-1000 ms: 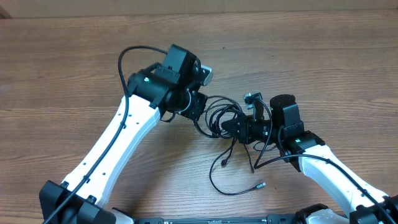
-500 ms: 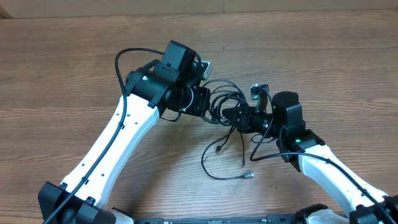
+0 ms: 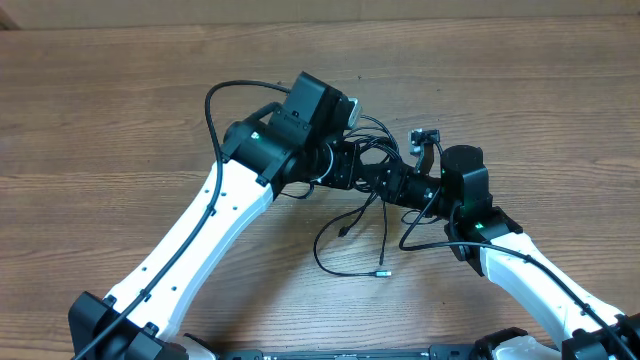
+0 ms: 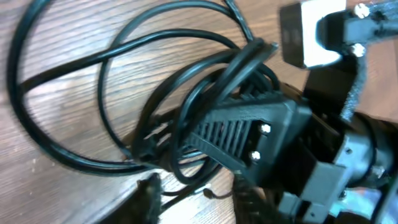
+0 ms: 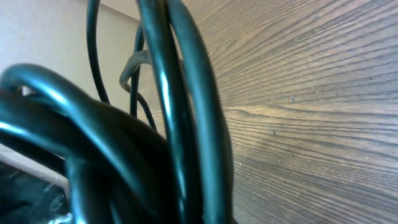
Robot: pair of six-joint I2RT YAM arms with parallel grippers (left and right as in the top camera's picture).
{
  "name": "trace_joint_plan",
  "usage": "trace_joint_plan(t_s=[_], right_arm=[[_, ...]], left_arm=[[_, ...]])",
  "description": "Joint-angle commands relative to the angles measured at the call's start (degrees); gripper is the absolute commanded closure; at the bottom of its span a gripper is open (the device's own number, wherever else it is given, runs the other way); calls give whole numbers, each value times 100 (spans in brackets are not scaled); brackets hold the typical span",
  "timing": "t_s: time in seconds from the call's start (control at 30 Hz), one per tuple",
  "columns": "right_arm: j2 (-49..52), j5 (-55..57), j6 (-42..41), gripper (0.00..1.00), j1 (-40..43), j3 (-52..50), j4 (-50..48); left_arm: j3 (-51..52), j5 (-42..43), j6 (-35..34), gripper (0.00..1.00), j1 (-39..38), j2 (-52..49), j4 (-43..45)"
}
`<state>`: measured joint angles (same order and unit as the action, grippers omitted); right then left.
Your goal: Untangle cables
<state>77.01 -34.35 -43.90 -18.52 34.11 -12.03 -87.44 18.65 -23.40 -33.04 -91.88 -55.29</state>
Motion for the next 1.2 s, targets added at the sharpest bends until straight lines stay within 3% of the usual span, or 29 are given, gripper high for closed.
trace_joint_plan(t_s=[0.0, 0.83, 1.17], right_arm=[[-17, 17, -131, 96, -11, 37, -81], [-17, -496, -59, 96, -11, 37, -330], [-17, -584, 48, 96, -11, 37, -389]], left_arm=[[-116, -568, -243, 51, -39, 101, -20], [-79, -1606, -234, 48, -42, -520, -146], [-79, -2535, -234, 32, -35, -520, -396]])
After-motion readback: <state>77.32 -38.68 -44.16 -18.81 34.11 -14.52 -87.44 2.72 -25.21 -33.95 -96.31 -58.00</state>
